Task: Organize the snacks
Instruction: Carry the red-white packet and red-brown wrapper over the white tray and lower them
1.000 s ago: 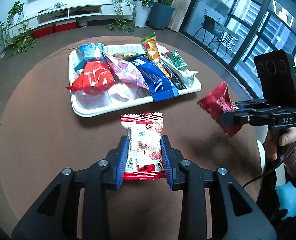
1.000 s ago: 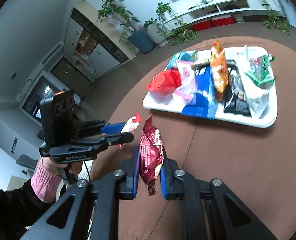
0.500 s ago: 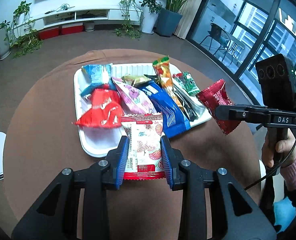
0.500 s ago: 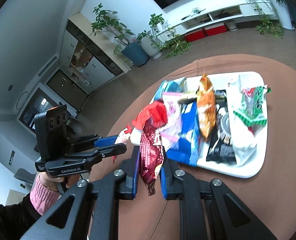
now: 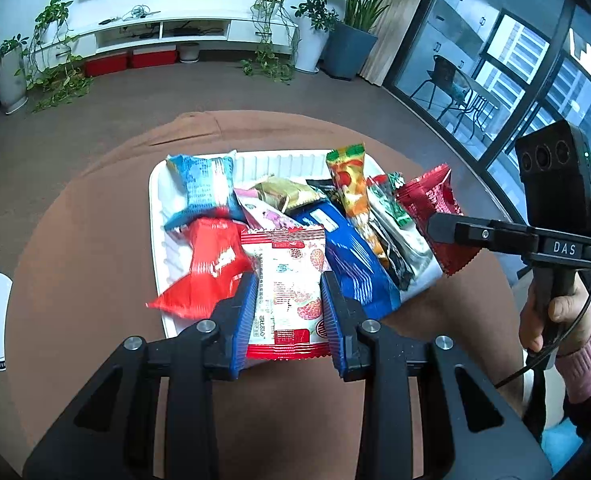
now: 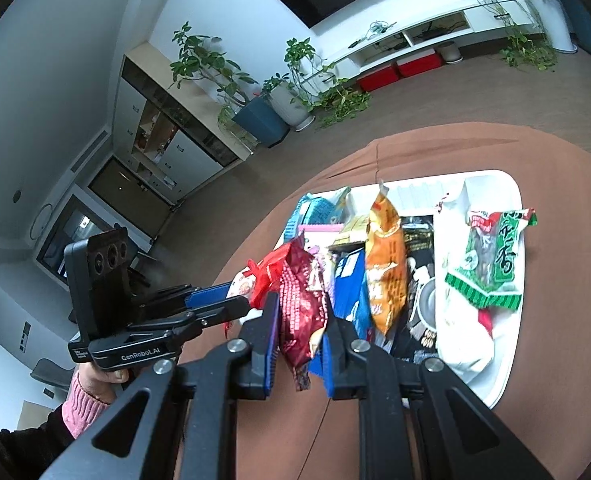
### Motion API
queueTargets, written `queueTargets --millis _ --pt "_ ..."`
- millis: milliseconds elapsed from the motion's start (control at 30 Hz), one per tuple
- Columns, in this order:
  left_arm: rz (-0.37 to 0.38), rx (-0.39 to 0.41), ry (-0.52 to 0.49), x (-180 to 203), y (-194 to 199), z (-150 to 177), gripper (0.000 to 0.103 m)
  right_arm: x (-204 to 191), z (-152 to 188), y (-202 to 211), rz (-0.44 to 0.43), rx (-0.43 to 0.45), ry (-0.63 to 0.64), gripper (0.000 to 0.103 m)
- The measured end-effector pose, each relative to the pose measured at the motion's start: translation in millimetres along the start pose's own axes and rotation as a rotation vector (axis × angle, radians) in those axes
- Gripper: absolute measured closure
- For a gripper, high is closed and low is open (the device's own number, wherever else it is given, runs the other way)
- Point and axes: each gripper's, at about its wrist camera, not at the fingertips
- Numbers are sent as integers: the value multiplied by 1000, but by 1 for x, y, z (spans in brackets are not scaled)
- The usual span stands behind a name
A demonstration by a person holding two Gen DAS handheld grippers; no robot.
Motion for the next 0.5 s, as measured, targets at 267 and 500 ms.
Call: queueTargets --millis 267,500 --pt "-9 -5 18 -4 -4 -10 73 10 -11 2 2 5 -13 82" --pt "-8 3 34 -8 -1 -17 73 18 -20 -1 -2 3 -32 82"
Point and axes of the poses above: each gripper's, at about its wrist camera, not at the fingertips, and y roughly against the way its jaws point, x to its right, z to its underside, and after that the axes turned 13 degrees about -x, right-handed
